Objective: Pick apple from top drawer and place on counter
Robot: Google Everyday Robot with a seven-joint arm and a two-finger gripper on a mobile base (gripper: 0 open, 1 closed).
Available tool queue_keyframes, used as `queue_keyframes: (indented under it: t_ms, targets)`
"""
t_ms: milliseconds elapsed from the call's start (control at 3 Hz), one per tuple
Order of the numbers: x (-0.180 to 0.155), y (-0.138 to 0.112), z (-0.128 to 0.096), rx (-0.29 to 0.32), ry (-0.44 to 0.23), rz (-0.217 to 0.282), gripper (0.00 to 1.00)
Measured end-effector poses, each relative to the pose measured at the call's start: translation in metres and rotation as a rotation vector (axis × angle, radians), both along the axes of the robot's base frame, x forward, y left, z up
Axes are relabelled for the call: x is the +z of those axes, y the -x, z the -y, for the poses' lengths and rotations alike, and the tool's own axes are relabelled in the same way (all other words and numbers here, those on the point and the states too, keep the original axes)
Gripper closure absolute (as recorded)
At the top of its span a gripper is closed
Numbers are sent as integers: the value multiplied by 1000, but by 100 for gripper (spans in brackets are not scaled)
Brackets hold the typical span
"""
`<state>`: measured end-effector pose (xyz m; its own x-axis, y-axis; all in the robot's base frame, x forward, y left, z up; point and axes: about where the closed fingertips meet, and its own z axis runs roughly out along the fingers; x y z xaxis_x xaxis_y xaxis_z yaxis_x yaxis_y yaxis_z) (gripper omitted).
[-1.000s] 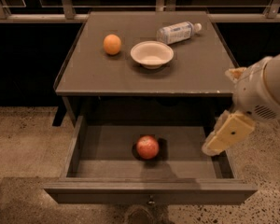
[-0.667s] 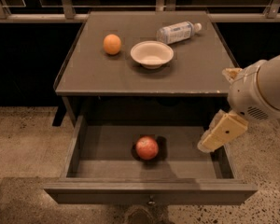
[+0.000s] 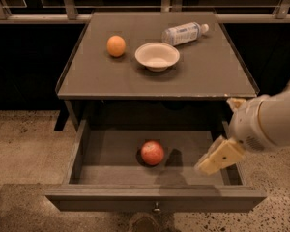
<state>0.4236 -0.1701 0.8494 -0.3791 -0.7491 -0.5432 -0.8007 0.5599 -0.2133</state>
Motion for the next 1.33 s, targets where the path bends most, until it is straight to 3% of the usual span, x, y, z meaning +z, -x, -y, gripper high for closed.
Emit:
queue_keyframes:
  t_ms: [333,667,1000,1333]
  targets:
    - [-58,-3,-26,-31,-122,-17,0]
    - [-98,-24,-54,-33,-202,-4,0]
    - [-126,-51,-78,-37,-238,18,0]
    - [-126,-58,-78,-47,-240,37,0]
